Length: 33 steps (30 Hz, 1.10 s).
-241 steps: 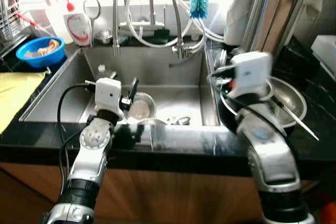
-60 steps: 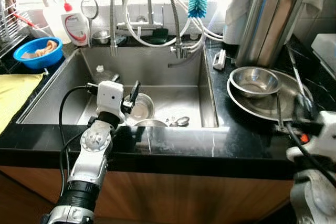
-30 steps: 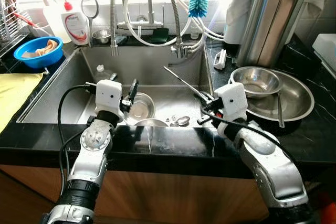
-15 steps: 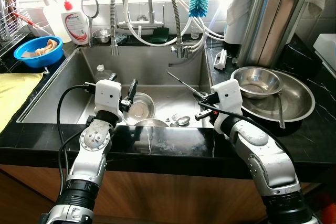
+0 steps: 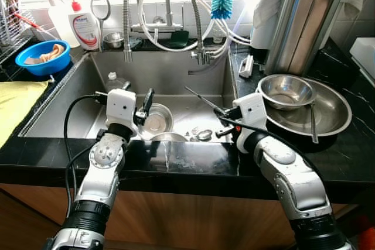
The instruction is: Kitchen organization
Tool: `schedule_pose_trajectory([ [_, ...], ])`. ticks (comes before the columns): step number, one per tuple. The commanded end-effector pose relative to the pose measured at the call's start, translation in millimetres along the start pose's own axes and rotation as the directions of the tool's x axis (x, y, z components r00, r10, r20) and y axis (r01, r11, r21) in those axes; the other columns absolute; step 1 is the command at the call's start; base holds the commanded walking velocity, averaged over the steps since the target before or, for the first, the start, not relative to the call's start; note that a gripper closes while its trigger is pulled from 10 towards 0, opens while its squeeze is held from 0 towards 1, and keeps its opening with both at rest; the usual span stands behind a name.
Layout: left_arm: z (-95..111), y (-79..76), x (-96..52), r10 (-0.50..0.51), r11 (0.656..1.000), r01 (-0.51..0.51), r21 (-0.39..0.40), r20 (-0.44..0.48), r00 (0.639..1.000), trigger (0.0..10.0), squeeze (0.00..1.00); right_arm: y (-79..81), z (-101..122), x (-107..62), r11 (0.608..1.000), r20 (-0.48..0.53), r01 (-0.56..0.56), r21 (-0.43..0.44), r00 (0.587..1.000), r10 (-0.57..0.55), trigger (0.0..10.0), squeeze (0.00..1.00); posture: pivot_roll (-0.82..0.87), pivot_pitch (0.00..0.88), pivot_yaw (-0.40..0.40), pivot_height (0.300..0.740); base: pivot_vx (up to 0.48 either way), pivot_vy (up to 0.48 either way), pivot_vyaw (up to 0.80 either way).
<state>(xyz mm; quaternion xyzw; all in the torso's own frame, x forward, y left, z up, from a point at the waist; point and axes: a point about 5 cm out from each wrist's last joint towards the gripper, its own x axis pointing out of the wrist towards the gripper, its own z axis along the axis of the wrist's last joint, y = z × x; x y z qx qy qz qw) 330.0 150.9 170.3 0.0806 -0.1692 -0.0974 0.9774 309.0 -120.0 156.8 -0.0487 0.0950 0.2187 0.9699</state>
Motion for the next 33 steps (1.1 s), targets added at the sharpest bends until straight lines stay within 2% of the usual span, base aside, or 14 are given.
schedule_pose_trajectory([
  [1, 1.3, 2.5, -0.4, -0.005, 1.000, 0.005, 0.026, 0.003, 1.000, 10.0, 0.00, 0.9, -2.3, -0.1, 1.000, -0.013, 0.000, 0.005, 1.000, 0.000, 10.0, 0.00, -0.06, 0.000, 0.060, 0.740, 0.000, 0.000, 0.00],
  [9, 1.1, 2.4, -0.6, -0.005, 1.000, 0.005, 0.025, 0.001, 1.000, 10.0, 0.00, 1.3, -1.8, 0.0, 1.000, -0.013, 0.002, 0.001, 1.000, -0.002, 10.0, 0.01, -0.06, 0.000, 0.064, 0.740, 0.000, 0.000, 0.00],
  [11, 1.3, 2.5, -0.3, -0.005, 1.000, 0.005, 0.025, 0.002, 1.000, 10.0, 0.00, 1.7, -1.0, 0.0, 1.000, -0.010, 0.001, -0.001, 1.000, -0.001, 10.0, 0.34, -0.06, 0.000, 0.065, 0.740, 0.000, 0.000, 0.00],
  [12, 1.3, 2.7, -0.3, -0.005, 1.000, 0.005, 0.025, 0.001, 1.000, 10.0, 0.00, 1.4, -0.6, -0.2, 1.000, -0.007, 0.006, 0.005, 1.000, -0.006, 10.0, 0.67, -0.06, 0.000, 0.065, 0.740, 0.000, 0.000, 0.00],
  [13, 1.1, 2.8, -0.4, -0.004, 1.000, 0.004, 0.025, 0.001, 1.000, 10.0, 0.00, 1.0, -0.4, -0.4, 1.000, -0.004, 0.010, 0.009, 1.000, -0.010, 10.0, 0.87, -0.06, 0.000, 0.065, 0.740, 0.000, 0.000, 0.00],
  [14, 1.1, 2.7, -0.6, -0.004, 1.000, 0.004, 0.025, 0.001, 1.000, 10.0, 0.00, 0.4, -0.3, -0.7, 1.000, -0.004, 0.013, 0.008, 1.000, -0.013, 10.0, 1.00, -0.06, 0.000, 0.064, 0.740, 0.000, 0.000, 0.00],
  [22, 0.7, 2.5, -0.9, -0.004, 1.000, 0.004, 0.025, -0.002, 1.000, 10.0, 0.00, -2.0, -0.6, -2.0, 1.000, -0.004, 0.022, 0.006, 1.000, -0.022, 10.0, 1.00, -0.06, 0.000, 0.063, 0.740, 0.000, 0.000, 0.00],
  [27, 1.0, 2.0, -1.0, -0.004, 1.000, 0.004, 0.024, -0.001, 1.000, 10.0, 0.00, -5.0, 4.2, -3.1, 0.998, 0.032, 0.058, -0.010, 0.998, -0.057, 10.0, 1.00, -0.06, 0.000, 0.062, 0.740, 0.000, 0.000, 0.00],
  [28, 1.0, 2.0, -1.0, -0.004, 1.000, 0.004, 0.024, -0.001, 1.000, 10.0, 0.00, -7.0, 7.0, -3.5, 0.997, 0.051, 0.080, -0.021, 0.996, -0.079, 10.0, 0.00, -0.06, 0.000, 0.062, 0.740, 0.000, 0.000, 0.00],
  [29, 1.1, 2.0, -1.0, -0.003, 1.000, 0.003, 0.024, -0.001, 1.000, 10.0, 0.00, -9.0, 10.6, -4.0, 0.994, 0.074, 0.101, -0.030, 0.992, -0.098, 10.0, 0.00, -0.06, 0.000, 0.062, 0.740, 0.000, 0.000, 0.00],
  [30, 0.6, 2.3, -1.3, -0.002, 1.000, 0.002, 0.024, -0.002, 1.000, 10.0, 0.00, -11.7, 23.3, -6.3, 0.988, 0.160, 0.139, -0.060, 0.979, -0.128, 10.0, 0.00, -0.06, 0.000, 0.061, 0.740, 0.000, 0.000, 0.00],
  [32, 0.4, 2.0, -1.3, -0.001, 1.000, 0.001, 0.022, -0.004, 1.000, 10.0, 0.00, -15.0, 37.8, -11.0, 0.974, 0.254, 0.203, -0.099, 0.952, -0.172, 10.0, 0.00, -0.07, 0.000, 0.062, 0.740, 0.000, 0.000, 0.00],
  [33, 0.3, 1.9, -1.3, -0.001, 1.000, 0.001, 0.022, -0.005, 1.000, 10.0, 0.00, -15.4, 40.7, -12.3, 0.969, 0.276, 0.218, -0.119, 0.944, -0.179, 10.0, 0.00, -0.07, 0.000, 0.062, 0.740, 0.000, 0.000, 0.00],
])
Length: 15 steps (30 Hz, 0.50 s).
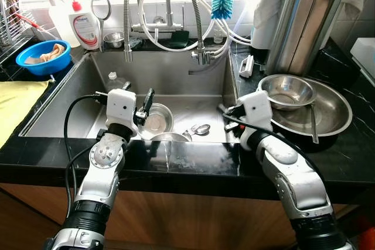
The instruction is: Kitchen organization
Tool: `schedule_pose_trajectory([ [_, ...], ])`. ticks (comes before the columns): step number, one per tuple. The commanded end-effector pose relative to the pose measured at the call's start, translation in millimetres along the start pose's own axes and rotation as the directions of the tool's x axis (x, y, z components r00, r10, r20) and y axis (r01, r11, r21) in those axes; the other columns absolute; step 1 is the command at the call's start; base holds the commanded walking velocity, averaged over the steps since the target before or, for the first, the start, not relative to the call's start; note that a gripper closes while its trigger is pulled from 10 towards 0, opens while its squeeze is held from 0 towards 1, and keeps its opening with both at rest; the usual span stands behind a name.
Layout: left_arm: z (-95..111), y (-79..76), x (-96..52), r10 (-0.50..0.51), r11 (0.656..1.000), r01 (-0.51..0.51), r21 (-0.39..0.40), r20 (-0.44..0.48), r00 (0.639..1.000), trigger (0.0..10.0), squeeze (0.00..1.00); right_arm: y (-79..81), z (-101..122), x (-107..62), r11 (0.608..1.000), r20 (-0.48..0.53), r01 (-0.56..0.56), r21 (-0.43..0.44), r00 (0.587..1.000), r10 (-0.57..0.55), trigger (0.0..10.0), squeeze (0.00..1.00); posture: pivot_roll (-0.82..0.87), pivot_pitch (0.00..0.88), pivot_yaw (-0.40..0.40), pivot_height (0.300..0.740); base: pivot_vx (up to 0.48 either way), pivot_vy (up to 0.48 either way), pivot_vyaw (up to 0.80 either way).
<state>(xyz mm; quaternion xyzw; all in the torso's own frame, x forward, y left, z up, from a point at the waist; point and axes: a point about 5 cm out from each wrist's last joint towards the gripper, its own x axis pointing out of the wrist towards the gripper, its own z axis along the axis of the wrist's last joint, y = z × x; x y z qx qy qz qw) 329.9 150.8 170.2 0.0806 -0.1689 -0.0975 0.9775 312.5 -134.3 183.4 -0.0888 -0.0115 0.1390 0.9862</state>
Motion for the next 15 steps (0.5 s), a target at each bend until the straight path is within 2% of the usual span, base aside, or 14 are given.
schedule_pose_trajectory([
  [1, 0.4, 1.6, -1.2, -0.001, 1.000, 0.001, 0.021, -0.004, 1.000, 10.0, 0.00, -4.4, 20.8, -2.9, 0.998, 0.112, 0.049, -0.036, 0.993, -0.045, 10.0, 0.00, -0.07, 0.000, 0.064, 0.740, 0.000, 0.000, 0.00],
  [4, 0.3, 1.5, -1.1, -0.002, 1.000, 0.002, 0.021, -0.005, 1.000, 10.0, 0.00, -11.6, 26.5, -7.1, 0.994, 0.146, 0.108, -0.015, 0.984, -0.105, 10.0, 0.00, -0.07, 0.000, 0.064, 0.740, 0.000, 0.000, 0.00],
  [7, -0.1, 2.1, -1.1, -0.003, 1.000, 0.003, 0.022, -0.008, 1.000, 10.0, 0.00, -22.1, 34.4, -18.4, 0.971, 0.216, 0.233, -0.062, 0.952, -0.215, 10.0, 0.00, -0.08, 0.000, 0.068, 0.740, 0.000, 0.000, 0.00],
  [8, -0.1, 2.1, -1.3, -0.004, 1.000, 0.004, 0.023, -0.009, 1.000, 10.0, 0.00, -25.5, 36.1, -27.8, 0.950, 0.256, 0.304, -0.070, 0.926, -0.278, 10.0, 0.38, -0.08, 0.000, 0.066, 0.740, 0.000, 0.000, 0.00],
  [9, 0.0, 1.7, -1.4, -0.005, 1.000, 0.005, 0.023, -0.009, 1.000, 10.0, 0.00, -26.7, 35.6, -33.1, 0.942, 0.264, 0.330, -0.064, 0.916, -0.303, 10.0, 0.91, -0.08, 0.000, 0.064, 0.740, 0.000, 0.000, 0.00],
  [10, 0.0, 1.7, -1.5, -0.005, 1.000, 0.005, 0.023, -0.009, 1.000, 10.0, 0.00, -26.9, 32.8, -39.7, 0.940, 0.260, 0.339, -0.033, 0.911, -0.319, 10.0, 1.00, -0.08, 0.000, 0.064, 0.740, 0.000, 0.000, 0.00],
  [13, -0.1, 2.1, -1.6, -0.004, 1.000, 0.005, 0.023, -0.009, 1.000, 10.0, 0.00, -27.5, 27.1, -52.5, 0.932, 0.249, 0.362, 0.003, 0.903, -0.351, 10.0, 1.00, -0.08, 0.000, 0.063, 0.740, 0.000, 0.000, 0.00],
  [15, -1.6, 0.8, -2.6, -0.009, 1.000, 0.009, 0.020, -0.014, 1.000, 10.0, 0.00, -33.6, 18.7, -71.5, 0.900, 0.227, 0.435, -0.001, 0.877, -0.424, 10.0, 1.00, -0.09, 0.000, 0.063, 0.740, 0.000, 0.000, 0.00],
])
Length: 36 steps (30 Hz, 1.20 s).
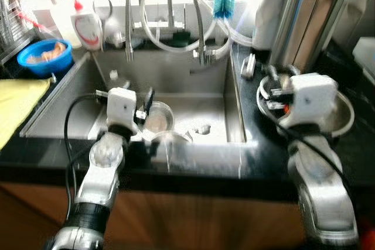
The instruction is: Kitchen organization
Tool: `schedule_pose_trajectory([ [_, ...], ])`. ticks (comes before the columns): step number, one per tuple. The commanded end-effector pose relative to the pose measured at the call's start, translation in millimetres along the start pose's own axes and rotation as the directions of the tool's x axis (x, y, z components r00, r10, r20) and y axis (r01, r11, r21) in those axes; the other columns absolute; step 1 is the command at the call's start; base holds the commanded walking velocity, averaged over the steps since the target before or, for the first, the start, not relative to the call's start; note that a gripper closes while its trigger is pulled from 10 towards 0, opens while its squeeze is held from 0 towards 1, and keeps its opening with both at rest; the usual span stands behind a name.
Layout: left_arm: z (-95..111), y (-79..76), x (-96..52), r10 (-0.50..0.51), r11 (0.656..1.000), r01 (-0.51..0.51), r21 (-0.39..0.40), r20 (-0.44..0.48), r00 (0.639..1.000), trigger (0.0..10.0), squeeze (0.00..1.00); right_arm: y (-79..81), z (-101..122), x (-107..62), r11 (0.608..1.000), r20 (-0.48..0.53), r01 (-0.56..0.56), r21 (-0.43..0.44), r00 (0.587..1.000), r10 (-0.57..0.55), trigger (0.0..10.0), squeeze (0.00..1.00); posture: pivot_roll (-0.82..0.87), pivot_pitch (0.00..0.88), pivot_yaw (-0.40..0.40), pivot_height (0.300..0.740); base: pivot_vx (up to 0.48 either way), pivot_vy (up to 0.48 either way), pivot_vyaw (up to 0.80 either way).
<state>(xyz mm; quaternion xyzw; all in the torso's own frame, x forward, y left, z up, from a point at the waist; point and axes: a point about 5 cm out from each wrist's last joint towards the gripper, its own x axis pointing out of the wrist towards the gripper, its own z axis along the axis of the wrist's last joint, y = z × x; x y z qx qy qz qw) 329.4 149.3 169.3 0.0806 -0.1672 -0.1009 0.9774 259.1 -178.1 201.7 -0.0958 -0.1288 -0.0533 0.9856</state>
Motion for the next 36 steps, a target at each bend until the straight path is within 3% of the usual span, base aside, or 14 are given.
schedule_pose_trajectory([
  [1, -1.8, 1.0, -2.7, -0.005, 1.000, 0.005, 0.018, -0.013, 1.000, 10.0, 0.00, -12.7, 5.0, -11.3, 0.996, 0.015, 0.085, -0.004, 0.996, -0.085, 10.0, 1.00, -0.09, 0.000, 0.060, 0.740, 0.000, 0.000, 0.00],
  [8, -2.0, -2.1, -2.5, -0.009, 1.000, 0.009, 0.009, -0.011, 1.000, 10.0, 0.00, -15.0, 4.4, -27.5, 0.995, 0.005, 0.094, -0.023, 0.996, -0.094, 10.0, 1.00, -0.09, 0.000, 0.053, 0.740, 0.000, 0.000, 0.00],
  [12, -2.2, -1.6, -2.8, -0.008, 1.000, 0.008, 0.010, -0.010, 1.000, 10.0, 0.00, -9.6, -2.4, -36.7, 0.998, -0.036, 0.055, 0.017, 0.998, -0.055, 10.0, 1.00, -0.09, 0.000, 0.051, 0.740, 0.000, 0.000, 0.00],
  [13, -2.3, -1.5, -2.9, -0.008, 1.000, 0.009, 0.010, -0.011, 1.000, 10.0, 0.00, -7.8, -4.8, -37.5, 0.999, -0.049, 0.039, 0.016, 0.998, -0.038, 10.0, 0.45, -0.09, 0.000, 0.051, 0.740, 0.000, 0.000, 0.00],
  [14, -2.4, -1.5, -3.1, -0.009, 1.000, 0.009, 0.010, -0.011, 1.000, 10.0, 0.00, -6.8, -6.5, -38.0, 0.999, -0.057, 0.029, 0.015, 0.998, -0.029, 10.0, 0.45, -0.09, 0.000, 0.050, 0.740, 0.000, 0.000, 0.00],
  [15, -2.6, -1.6, -3.3, -0.009, 1.000, 0.009, 0.010, -0.011, 1.000, 10.0, 0.00, -5.9, -9.2, -39.1, 1.000, -0.072, 0.019, 0.011, 0.997, -0.018, 10.0, 0.00, -0.09, 0.000, 0.050, 0.740, 0.000, 0.000, 0.00],
  [18, -2.1, -0.9, -3.5, -0.007, 1.000, 0.007, 0.012, -0.008, 1.000, 10.0, 0.00, -7.0, -13.0, -42.9, 0.999, -0.092, -0.002, 0.039, 0.996, 0.005, 10.0, 0.00, -0.08, 0.000, 0.047, 0.740, 0.000, 0.000, 0.00],
  [26, -2.6, -0.2, -4.3, -0.006, 1.000, 0.006, 0.013, -0.008, 1.000, 10.0, 0.00, -25.5, -27.4, -50.7, 0.997, -0.152, 0.065, -0.044, 0.986, -0.071, 10.0, 0.00, -0.09, 0.000, 0.049, 0.740, 0.000, 0.000, 0.00],
  [36, -1.7, 1.7, -3.4, -0.005, 1.000, 0.006, 0.019, -0.007, 1.000, 10.0, 0.00, -25.8, -34.0, -53.9, 0.996, -0.171, 0.086, -0.029, 0.981, -0.090, 10.0, 0.00, -0.09, 0.000, 0.052, 0.740, 0.000, 0.000, 0.00],
])
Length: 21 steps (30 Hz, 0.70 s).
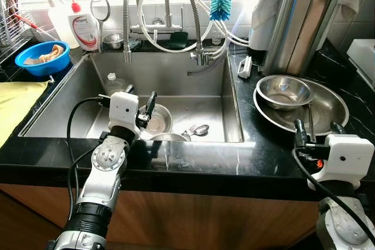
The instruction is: Kitchen organization
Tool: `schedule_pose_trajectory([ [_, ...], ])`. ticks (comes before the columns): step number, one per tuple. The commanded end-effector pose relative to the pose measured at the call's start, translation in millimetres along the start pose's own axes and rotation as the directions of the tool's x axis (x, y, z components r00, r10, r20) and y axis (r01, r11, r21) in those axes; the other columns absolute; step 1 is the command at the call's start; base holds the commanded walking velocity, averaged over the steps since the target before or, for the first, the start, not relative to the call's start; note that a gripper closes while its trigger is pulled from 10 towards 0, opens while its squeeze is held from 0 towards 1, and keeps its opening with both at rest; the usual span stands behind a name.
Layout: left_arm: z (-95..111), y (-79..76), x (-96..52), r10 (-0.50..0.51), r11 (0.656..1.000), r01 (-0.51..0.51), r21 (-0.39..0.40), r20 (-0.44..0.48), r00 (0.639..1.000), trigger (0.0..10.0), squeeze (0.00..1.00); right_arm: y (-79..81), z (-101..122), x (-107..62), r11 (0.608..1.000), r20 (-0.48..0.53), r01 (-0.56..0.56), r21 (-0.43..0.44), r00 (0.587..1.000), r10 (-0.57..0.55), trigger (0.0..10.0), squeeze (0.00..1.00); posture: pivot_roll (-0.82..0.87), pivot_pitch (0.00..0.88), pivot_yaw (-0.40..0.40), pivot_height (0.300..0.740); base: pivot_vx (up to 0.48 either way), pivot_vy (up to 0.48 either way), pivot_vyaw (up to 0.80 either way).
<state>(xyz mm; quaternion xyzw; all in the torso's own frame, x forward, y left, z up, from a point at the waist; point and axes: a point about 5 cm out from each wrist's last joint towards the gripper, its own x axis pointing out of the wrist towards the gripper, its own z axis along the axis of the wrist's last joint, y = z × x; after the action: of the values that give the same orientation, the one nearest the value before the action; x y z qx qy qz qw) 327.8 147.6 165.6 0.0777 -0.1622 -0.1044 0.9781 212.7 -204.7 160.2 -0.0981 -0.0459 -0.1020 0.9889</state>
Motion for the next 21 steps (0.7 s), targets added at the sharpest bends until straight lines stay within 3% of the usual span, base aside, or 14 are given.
schedule_pose_trajectory([
  [1, 1.1, 4.8, -1.2, 0.002, 1.000, -0.002, 0.028, 0.001, 1.000, 10.0, 0.00, 0.6, -0.4, 0.3, 1.000, 0.003, 0.001, 0.006, 1.000, -0.001, 10.0, 0.00, -0.08, 0.000, 0.050, 0.740, 0.000, 0.000, 0.00],
  [21, 1.1, 5.5, -2.2, 0.004, 1.000, -0.004, 0.031, -0.002, 1.000, 10.0, 0.00, 5.0, -12.3, 1.0, 0.999, -0.049, 0.032, 0.017, 0.998, -0.032, 10.0, 0.00, -0.08, 0.000, 0.053, 0.740, 0.000, 0.000, 0.00],
])
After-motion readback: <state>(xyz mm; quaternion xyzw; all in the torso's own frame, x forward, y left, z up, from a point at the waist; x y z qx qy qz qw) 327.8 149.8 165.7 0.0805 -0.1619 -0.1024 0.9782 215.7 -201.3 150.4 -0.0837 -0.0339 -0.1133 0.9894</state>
